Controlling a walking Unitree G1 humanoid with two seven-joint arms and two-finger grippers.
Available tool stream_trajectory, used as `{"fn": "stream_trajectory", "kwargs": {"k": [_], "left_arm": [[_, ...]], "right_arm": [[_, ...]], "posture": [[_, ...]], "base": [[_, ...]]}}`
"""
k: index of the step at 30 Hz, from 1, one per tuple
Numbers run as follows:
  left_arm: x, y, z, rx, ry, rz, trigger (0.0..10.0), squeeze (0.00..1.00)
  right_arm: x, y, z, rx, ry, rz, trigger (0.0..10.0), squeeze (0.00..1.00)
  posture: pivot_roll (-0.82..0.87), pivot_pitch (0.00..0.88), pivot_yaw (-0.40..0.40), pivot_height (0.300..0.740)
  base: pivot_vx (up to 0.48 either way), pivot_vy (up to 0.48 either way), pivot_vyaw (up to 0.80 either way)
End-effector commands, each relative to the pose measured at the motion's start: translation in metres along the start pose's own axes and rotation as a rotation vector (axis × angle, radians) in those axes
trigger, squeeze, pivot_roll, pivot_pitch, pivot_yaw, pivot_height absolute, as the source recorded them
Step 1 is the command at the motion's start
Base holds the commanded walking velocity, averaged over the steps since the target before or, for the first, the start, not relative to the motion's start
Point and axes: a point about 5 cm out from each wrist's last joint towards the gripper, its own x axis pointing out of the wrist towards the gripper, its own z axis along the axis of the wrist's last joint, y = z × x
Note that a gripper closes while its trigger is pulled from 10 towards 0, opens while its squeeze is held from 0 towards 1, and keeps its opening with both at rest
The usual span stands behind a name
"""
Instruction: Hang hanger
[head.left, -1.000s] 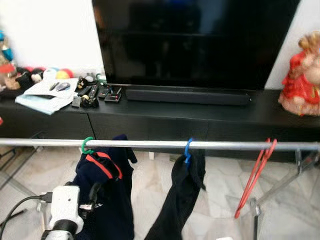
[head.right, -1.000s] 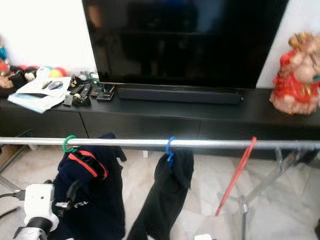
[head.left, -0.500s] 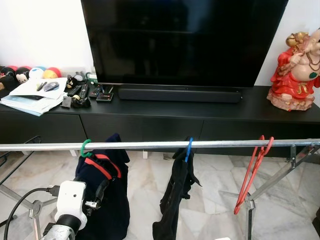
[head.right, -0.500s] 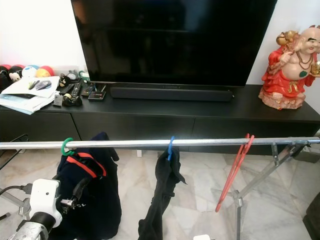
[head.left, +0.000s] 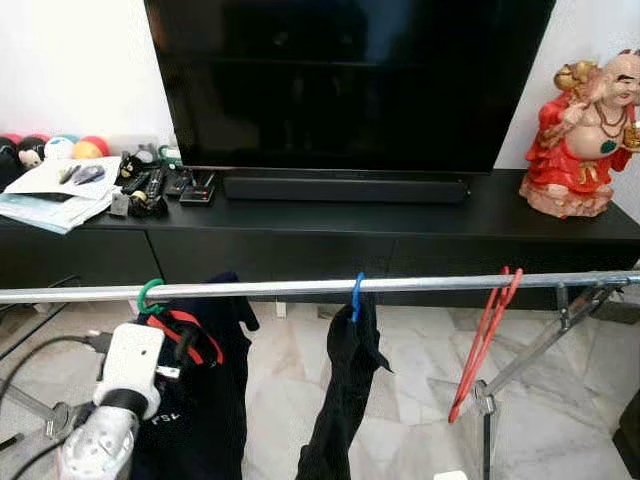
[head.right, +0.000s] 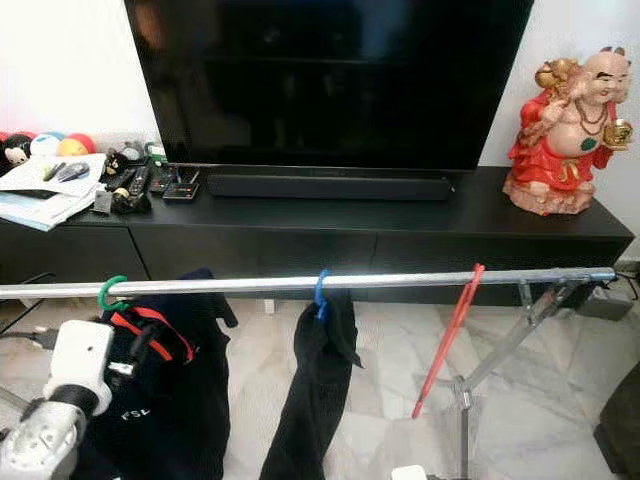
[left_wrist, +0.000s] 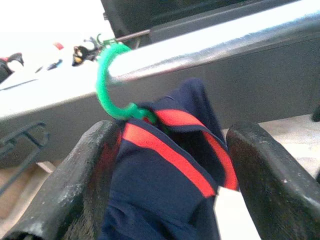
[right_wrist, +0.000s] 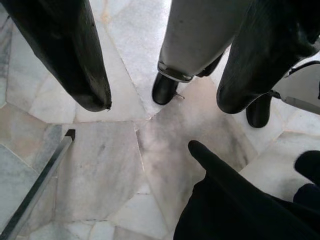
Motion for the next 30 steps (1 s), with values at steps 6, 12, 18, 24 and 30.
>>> {"fn": "stream_trajectory", "kwargs": {"k": [6, 12, 18, 24, 30], "left_arm": [[0.009, 0.045, -0.023, 0.025, 0.121, 0.028, 10.0, 0.0], [0.015, 0.055, -0.028, 0.039, 0.145, -0.024, 10.0, 0.1], [0.029, 0.054, -0.028, 0.008, 0.129, -0.127, 10.0, 1.0], [0.036, 0.053, -0.029, -0.001, 0.138, -0.196, 10.0, 0.0], [0.037, 0.046, -0.03, -0.006, 0.151, -0.275, 10.0, 0.0]], "right_arm": [[-0.003, -0.011, -0.009, 0.007, 0.008, -0.009, 10.0, 0.0], [-0.002, -0.004, -0.011, 0.004, 0.011, -0.001, 10.0, 0.0], [0.0, 0.008, -0.008, 0.009, 0.005, 0.009, 10.0, 0.0], [0.0, 0.009, -0.007, 0.012, 0.004, 0.008, 10.0, 0.0], [-0.001, 0.002, -0.009, 0.015, 0.007, 0.0, 10.0, 0.0]], "posture": [[0.14, 0.0, 0.006, 0.74], [0.14, 0.0, 0.003, 0.74], [0.13, 0.0, -0.002, 0.74], [0.13, 0.0, -0.001, 0.74], [0.12, 0.0, -0.001, 0.74]], "base": [[0.0, 0.0, 0.0], [0.0, 0.0, 0.0], [0.0, 0.0, 0.0], [0.0, 0.0, 0.0], [0.0, 0.0, 0.0]]}}
